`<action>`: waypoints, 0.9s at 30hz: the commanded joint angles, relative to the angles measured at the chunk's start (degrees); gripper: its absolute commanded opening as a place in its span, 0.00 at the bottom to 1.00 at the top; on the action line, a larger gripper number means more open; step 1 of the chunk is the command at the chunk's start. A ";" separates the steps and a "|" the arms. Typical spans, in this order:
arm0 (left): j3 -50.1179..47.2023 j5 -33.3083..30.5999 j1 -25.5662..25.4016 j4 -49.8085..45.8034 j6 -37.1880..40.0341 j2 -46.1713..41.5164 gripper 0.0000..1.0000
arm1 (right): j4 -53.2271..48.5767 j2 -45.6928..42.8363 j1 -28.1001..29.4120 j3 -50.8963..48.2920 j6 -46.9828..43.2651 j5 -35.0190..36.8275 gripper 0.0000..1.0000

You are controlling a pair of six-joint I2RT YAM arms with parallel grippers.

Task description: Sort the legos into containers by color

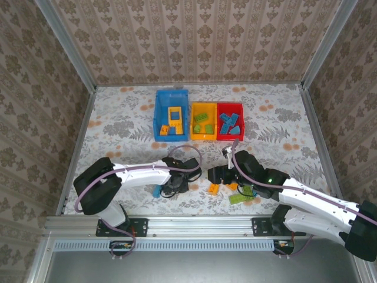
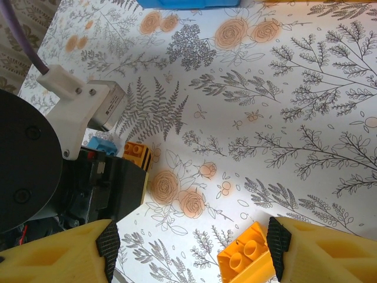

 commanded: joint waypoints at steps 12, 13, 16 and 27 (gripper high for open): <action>22.10 -9.62 15.14 -13.23 22.44 -3.40 0.29 | 4.82 0.21 0.23 8.97 -0.01 4.28 0.71; 24.28 -9.68 17.00 -13.15 24.71 -2.75 0.29 | 5.28 0.76 0.14 9.89 -0.21 5.00 0.71; 30.69 -9.48 21.59 -12.33 30.39 0.54 0.29 | 5.98 2.61 -0.13 12.51 -0.80 6.34 0.71; 52.58 -13.32 31.27 -12.19 40.82 21.06 0.24 | 9.70 11.05 -1.39 20.37 -1.65 7.03 0.74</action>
